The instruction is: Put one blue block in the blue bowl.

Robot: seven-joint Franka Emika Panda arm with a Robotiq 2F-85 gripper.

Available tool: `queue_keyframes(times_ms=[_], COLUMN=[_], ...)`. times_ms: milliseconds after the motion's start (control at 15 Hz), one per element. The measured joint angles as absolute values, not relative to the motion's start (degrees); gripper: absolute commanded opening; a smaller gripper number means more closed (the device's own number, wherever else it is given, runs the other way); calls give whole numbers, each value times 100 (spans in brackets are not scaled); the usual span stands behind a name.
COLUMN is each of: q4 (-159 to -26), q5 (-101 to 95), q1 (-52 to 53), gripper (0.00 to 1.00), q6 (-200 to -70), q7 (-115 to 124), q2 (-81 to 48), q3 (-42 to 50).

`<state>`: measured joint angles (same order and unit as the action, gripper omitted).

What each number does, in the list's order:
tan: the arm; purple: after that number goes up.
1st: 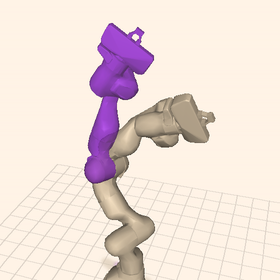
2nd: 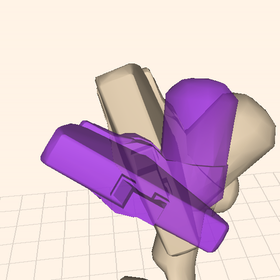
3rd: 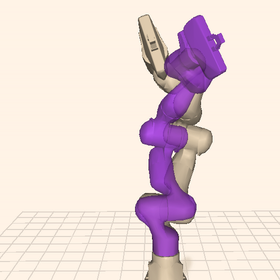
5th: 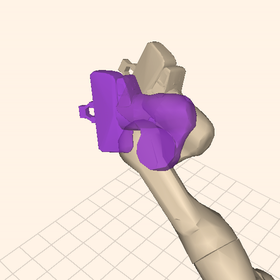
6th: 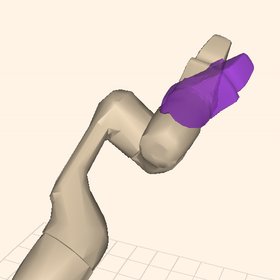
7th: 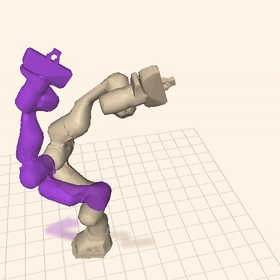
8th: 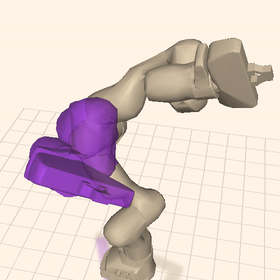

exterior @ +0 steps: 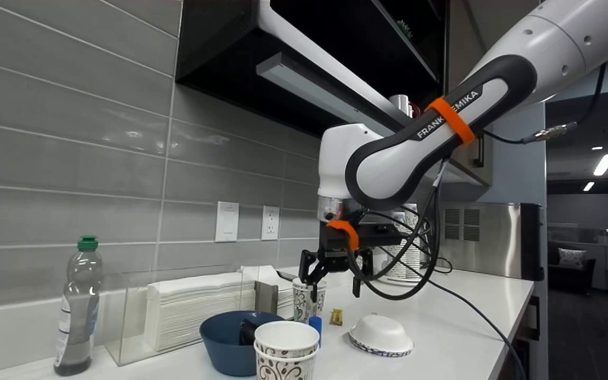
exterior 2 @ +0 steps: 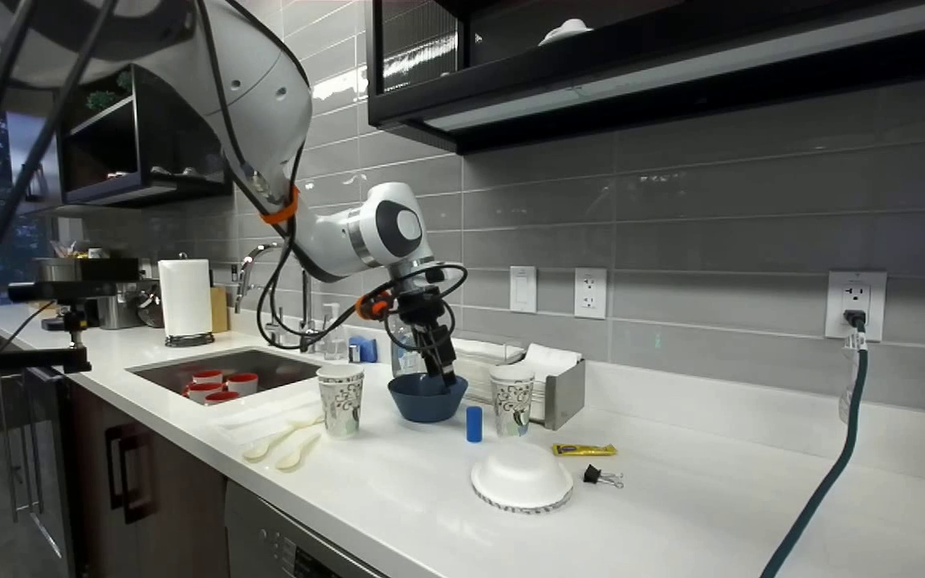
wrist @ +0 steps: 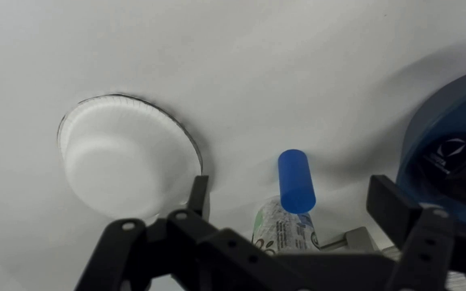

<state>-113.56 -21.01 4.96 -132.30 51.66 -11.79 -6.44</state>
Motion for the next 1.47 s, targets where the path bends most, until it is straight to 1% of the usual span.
queue_keyframes(times_ms=[267,667,1000,1467], q4=[-10989,-10279,-9944,-10322], q5=[-2031,-1123,-997,-784], q1=[629,627,643,636], gripper=[100,100,100,100], q6=[-13082,-12345,-11925,-13266], q7=[4925,4087,3970,3939], q2=[-1574,-2081,-2249,-2225], q3=[-527,-421,-313,-161])
